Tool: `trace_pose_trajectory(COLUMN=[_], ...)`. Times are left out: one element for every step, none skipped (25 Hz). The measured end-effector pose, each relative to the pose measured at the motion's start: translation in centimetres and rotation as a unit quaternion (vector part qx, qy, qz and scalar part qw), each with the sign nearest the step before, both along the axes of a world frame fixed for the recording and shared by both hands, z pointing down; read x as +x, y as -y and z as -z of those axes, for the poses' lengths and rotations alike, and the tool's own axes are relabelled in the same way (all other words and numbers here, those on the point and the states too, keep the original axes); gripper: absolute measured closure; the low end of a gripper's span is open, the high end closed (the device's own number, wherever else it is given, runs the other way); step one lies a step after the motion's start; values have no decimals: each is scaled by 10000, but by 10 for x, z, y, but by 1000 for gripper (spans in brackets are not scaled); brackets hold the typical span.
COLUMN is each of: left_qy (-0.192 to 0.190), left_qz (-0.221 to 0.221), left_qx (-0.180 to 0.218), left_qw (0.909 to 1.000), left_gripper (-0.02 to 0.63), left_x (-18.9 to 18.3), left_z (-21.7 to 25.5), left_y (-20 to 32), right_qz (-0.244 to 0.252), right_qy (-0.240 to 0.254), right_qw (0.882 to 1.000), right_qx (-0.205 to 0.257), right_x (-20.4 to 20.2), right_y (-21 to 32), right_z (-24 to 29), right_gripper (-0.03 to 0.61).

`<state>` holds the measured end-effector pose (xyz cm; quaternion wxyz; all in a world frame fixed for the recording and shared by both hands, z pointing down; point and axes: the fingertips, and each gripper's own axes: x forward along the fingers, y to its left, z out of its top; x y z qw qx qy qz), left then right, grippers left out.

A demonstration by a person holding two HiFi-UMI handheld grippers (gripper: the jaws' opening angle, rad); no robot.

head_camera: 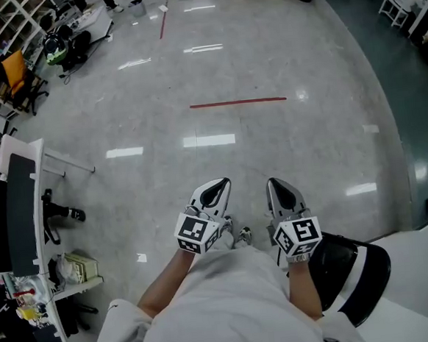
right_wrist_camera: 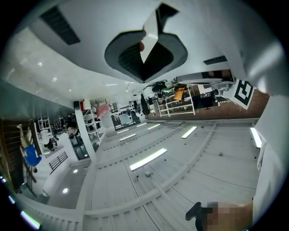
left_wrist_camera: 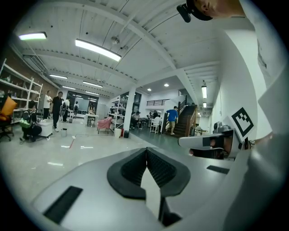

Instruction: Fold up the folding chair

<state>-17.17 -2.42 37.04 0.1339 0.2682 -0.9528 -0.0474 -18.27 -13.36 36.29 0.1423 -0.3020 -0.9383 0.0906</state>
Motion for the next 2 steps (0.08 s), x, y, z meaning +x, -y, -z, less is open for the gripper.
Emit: trace_pose_trajectory(left_qy=[-1, -1], left_qz=[20, 40], left_qx=[-23, -47], left_qw=[10000, 10000], left_gripper=[601, 601], left_x=[3, 6], left_z=[0, 0], left_y=[1, 1], right_qz=[21, 42], right_qy=[5, 9], right_qw=[10000, 10000], right_qx=[-1, -1], right_x=[2, 4], right_y=[0, 1], right_z=[0, 0], right_gripper=[574, 574])
